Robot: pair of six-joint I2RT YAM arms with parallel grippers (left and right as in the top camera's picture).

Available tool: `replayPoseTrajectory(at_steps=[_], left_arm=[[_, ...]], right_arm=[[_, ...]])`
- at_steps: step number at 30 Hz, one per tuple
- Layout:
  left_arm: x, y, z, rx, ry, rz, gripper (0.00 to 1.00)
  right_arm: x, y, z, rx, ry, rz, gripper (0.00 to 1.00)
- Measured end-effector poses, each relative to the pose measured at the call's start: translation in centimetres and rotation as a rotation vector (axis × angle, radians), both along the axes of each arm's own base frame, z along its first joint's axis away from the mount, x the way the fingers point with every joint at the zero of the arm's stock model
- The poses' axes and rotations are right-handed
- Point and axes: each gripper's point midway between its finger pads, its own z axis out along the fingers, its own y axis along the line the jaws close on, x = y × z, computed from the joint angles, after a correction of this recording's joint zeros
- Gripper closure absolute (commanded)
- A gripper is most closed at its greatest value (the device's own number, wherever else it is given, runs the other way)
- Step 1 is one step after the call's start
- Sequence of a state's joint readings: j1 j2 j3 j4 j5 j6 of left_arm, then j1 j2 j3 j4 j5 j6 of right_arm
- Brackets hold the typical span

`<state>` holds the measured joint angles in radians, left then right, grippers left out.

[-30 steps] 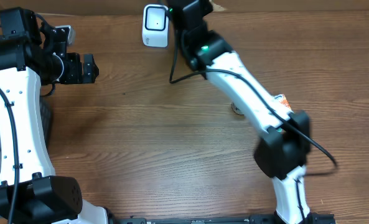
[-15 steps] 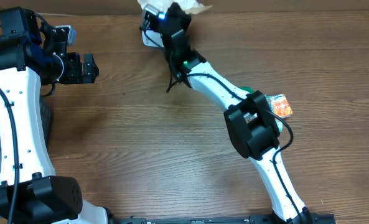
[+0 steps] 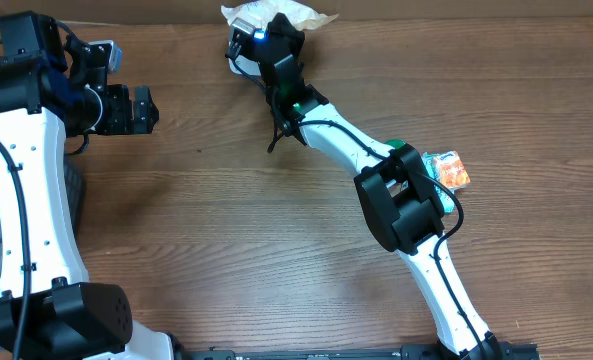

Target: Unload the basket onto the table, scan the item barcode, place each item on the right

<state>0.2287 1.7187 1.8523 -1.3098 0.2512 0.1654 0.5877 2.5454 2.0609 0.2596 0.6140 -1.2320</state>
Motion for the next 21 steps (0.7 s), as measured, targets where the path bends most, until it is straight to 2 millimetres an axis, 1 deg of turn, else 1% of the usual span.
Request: replayPoseTrajectory(at_steps=[8, 11, 14, 15, 17, 18, 19, 20, 21], left_arm=[[0.0, 0.0, 0.0, 0.0, 0.0, 0.0, 0.0], [0.0, 0.0, 0.0, 0.0, 0.0, 0.0, 0.0], [0.0, 0.0, 0.0, 0.0, 0.0, 0.0, 0.0], [0.0, 0.0, 0.0, 0.0, 0.0, 0.0, 0.0], [0.0, 0.0, 0.0, 0.0, 0.0, 0.0, 0.0], [0.0, 0.0, 0.0, 0.0, 0.0, 0.0, 0.0], [0.0, 0.0, 0.0, 0.001, 0.001, 0.0, 0.0], [0.0, 0.0, 0.0, 0.001, 0.0, 0.0, 0.0], [0.0, 0.0, 0.0, -0.001, 0.002, 0.0, 0.0]], right_arm=[[0.1, -0.6, 0.8, 0.013, -0.03, -0.03, 0.96], [0.0, -0.7, 1.1, 0.05, -0.02, -0.038, 0.96], [-0.5, -1.1, 2.3, 0.103, 0.013, -0.05, 0.96], [-1.0, -1.3, 3.1, 0.124, 0.045, -0.052, 0.96], [-2.0, -1.7, 5.9, 0.183, 0.064, -0.052, 0.96], [-3.1, -2.2, 7.6, 0.215, 0.1, -0.05, 0.96], [-3.6, -2.4, 8.4, 0.239, 0.114, -0.05, 0.96], [-4.7, -2.8, 10.6, 0.292, 0.121, -0.046, 0.96], [-6.5, -3.2, 12.6, 0.363, 0.169, -0.037, 0.96]])
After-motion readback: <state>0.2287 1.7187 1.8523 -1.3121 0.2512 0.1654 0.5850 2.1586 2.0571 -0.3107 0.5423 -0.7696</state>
